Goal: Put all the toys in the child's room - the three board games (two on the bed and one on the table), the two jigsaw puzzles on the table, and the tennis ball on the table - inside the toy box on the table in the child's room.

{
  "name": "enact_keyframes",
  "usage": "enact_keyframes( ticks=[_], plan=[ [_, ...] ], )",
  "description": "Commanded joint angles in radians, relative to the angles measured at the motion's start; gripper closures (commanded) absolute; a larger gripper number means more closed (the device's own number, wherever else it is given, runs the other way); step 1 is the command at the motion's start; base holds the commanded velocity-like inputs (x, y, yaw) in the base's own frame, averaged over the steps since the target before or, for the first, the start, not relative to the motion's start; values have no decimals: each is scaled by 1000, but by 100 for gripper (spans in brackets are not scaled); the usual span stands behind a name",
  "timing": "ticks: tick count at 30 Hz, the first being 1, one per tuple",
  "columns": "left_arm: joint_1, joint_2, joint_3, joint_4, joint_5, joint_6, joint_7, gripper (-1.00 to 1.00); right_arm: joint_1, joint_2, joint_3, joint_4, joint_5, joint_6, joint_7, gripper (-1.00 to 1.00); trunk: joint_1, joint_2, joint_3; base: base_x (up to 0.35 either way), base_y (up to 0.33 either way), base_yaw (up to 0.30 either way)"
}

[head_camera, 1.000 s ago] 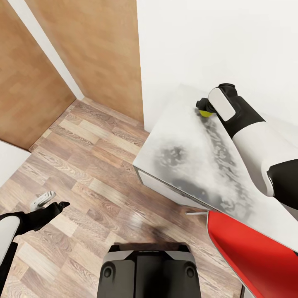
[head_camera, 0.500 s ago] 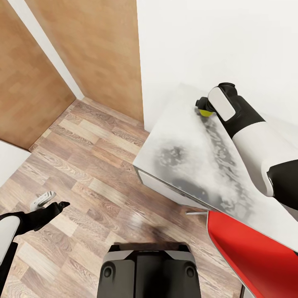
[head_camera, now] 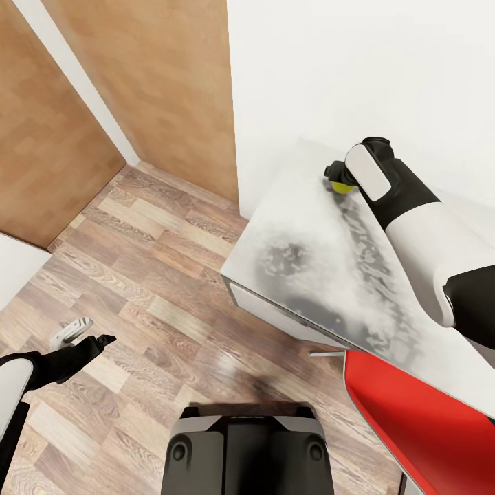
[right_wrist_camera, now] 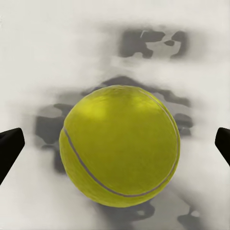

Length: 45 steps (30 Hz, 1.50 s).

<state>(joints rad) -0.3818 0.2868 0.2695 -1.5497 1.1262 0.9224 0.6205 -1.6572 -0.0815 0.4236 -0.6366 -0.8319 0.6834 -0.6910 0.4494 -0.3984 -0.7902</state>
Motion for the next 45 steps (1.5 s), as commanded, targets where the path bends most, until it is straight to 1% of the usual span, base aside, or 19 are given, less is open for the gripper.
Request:
enact_keyframes(
  ticks=[1, 45],
  plan=[
    [0, 0, 0, -1, 11, 3, 10, -100, -1, -2, 7, -1, -9, 2, -8, -100, 1, -2, -1, 0, 0, 0],
    [-1, -1, -1, -1, 11, 3, 10, -100, 5, 2, 7, 12, -7, -2, -7, -100, 1, -2, -1, 0, 0, 0]
  ],
)
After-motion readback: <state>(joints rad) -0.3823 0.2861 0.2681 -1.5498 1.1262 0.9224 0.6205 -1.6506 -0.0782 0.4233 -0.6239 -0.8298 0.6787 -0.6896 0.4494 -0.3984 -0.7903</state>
